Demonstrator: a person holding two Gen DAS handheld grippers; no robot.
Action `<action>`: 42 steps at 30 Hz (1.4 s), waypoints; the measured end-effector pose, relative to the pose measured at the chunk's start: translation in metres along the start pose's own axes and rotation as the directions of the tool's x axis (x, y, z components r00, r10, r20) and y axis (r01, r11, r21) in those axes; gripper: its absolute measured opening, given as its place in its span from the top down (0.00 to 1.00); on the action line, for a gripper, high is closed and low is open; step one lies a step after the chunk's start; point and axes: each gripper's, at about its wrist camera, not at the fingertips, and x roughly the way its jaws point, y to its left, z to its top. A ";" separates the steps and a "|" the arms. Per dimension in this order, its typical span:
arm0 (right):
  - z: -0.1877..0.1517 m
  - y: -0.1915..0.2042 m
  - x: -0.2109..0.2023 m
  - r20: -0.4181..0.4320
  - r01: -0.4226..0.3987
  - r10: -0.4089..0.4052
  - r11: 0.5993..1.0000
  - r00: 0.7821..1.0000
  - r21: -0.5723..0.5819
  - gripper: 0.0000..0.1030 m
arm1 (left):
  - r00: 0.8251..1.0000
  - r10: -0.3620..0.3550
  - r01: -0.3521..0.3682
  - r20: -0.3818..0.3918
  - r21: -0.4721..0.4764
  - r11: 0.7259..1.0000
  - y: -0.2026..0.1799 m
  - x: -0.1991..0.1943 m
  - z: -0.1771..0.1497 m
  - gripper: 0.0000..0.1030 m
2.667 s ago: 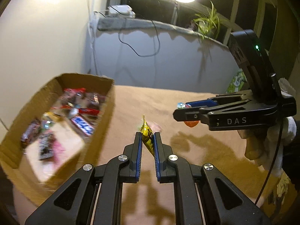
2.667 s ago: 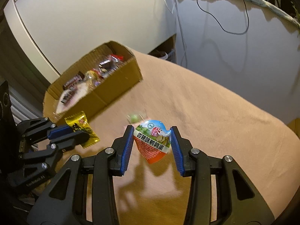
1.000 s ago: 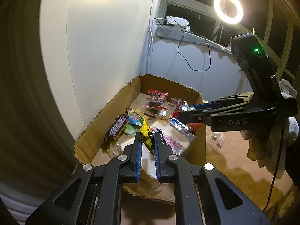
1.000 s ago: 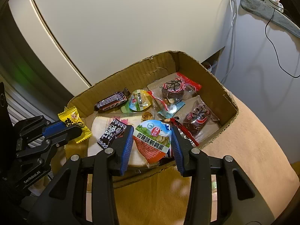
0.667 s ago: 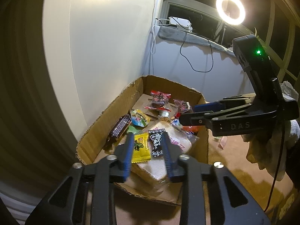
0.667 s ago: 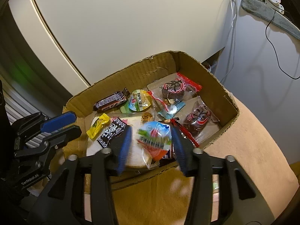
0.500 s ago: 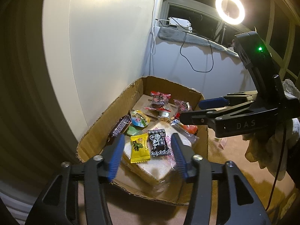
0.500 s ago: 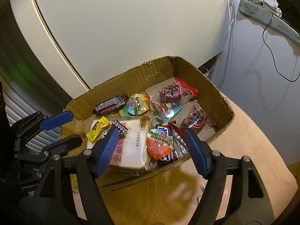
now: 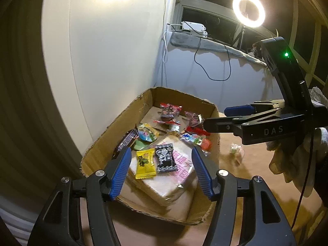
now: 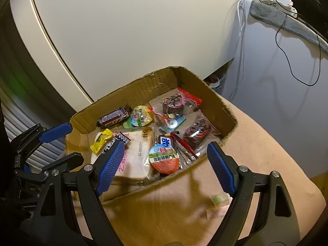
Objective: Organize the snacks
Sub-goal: 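Move both open grippers back toward the pink pack and green ball candy, then grasp the green ball candy with the left gripper while the right grasps the pink pack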
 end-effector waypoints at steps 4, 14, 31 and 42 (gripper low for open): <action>-0.006 -0.012 -0.010 0.011 0.010 -0.010 1.000 1.000 0.018 0.17 | 1.000 -0.017 0.017 0.008 0.010 1.000 -0.010 -0.003 0.001 0.41; -0.031 -0.069 -0.036 0.008 0.047 -0.048 0.994 0.999 0.102 0.17 | 0.996 -0.086 0.085 0.012 0.052 0.995 -0.050 -0.008 0.001 0.41; -0.091 -0.084 0.001 -0.098 0.068 -0.066 0.998 0.993 0.014 0.23 | 0.982 -0.177 0.182 -0.060 0.101 0.978 -0.105 0.000 -0.019 0.45; -0.097 -0.069 0.016 -0.111 0.081 -0.088 0.994 0.990 -0.070 0.38 | 0.973 -0.204 0.214 -0.106 0.102 0.971 -0.112 0.010 -0.028 0.57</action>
